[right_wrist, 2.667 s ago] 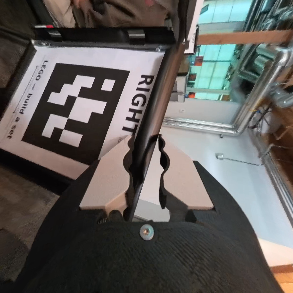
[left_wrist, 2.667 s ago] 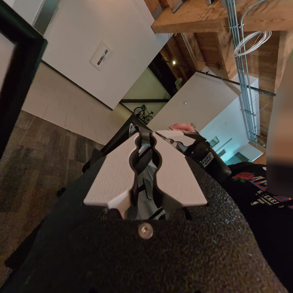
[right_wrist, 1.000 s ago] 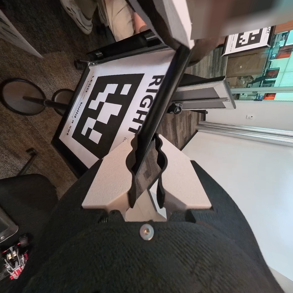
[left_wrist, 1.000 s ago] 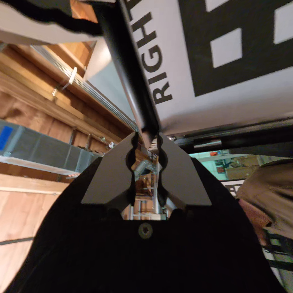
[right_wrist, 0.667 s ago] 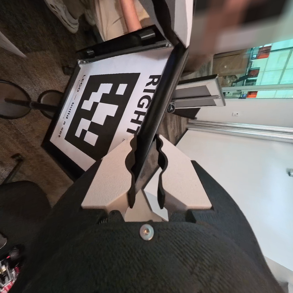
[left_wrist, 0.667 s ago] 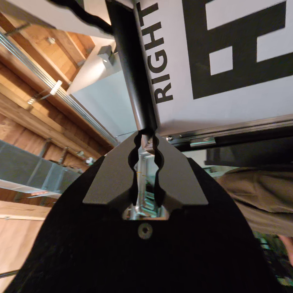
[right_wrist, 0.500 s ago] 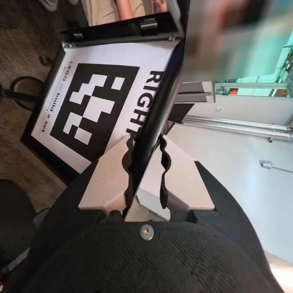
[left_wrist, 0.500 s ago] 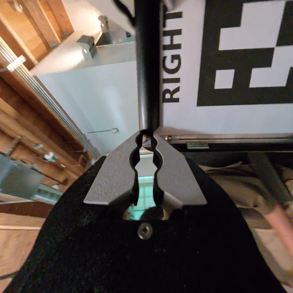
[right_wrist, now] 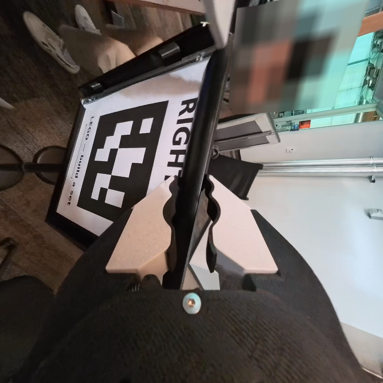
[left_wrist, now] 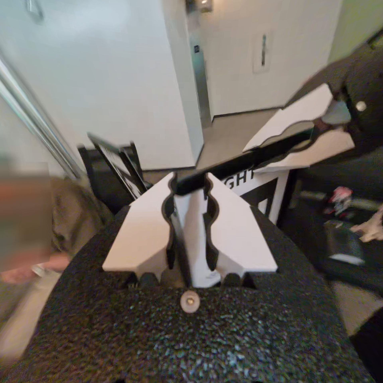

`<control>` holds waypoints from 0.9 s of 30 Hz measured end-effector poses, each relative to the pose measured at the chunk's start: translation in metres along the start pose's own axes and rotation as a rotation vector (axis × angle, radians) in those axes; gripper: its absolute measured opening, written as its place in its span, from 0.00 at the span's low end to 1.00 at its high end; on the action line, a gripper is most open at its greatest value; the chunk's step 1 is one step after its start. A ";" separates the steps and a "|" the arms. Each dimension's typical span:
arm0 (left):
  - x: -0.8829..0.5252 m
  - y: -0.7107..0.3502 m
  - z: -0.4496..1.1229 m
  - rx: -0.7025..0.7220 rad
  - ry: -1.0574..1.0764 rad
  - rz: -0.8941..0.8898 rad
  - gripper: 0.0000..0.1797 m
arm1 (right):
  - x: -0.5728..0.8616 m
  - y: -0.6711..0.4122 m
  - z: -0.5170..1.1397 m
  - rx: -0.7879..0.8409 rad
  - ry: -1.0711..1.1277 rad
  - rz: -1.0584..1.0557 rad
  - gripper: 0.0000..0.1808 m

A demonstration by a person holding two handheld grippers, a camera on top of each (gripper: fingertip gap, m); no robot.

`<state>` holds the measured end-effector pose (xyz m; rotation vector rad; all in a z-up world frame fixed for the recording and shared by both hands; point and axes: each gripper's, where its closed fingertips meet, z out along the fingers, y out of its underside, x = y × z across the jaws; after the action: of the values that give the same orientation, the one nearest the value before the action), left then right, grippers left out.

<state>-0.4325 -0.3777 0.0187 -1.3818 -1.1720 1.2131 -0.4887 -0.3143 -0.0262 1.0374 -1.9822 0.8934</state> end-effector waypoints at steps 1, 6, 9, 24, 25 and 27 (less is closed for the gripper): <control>-0.001 0.010 0.002 -0.007 -0.012 -0.119 0.18 | 0.000 -0.002 0.001 -0.003 0.000 -0.005 0.14; -0.012 0.017 0.000 0.158 -0.134 -0.422 0.20 | -0.002 -0.010 0.003 0.001 -0.004 -0.012 0.14; -0.018 0.016 0.001 0.179 -0.207 -0.424 0.17 | -0.003 -0.015 0.004 0.030 -0.015 0.022 0.13; -0.009 0.010 0.001 0.214 0.293 -0.472 0.22 | -0.005 -0.019 0.002 0.086 -0.024 0.074 0.15; -0.009 0.010 0.000 0.205 0.340 -0.466 0.22 | -0.005 -0.018 0.002 0.085 -0.023 0.079 0.15; -0.009 0.010 -0.001 0.184 0.421 -0.487 0.19 | -0.005 -0.018 0.002 0.090 -0.014 0.084 0.15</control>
<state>-0.4314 -0.3883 0.0099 -1.0610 -0.9888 0.6276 -0.4720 -0.3217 -0.0266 1.0188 -2.0264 1.0310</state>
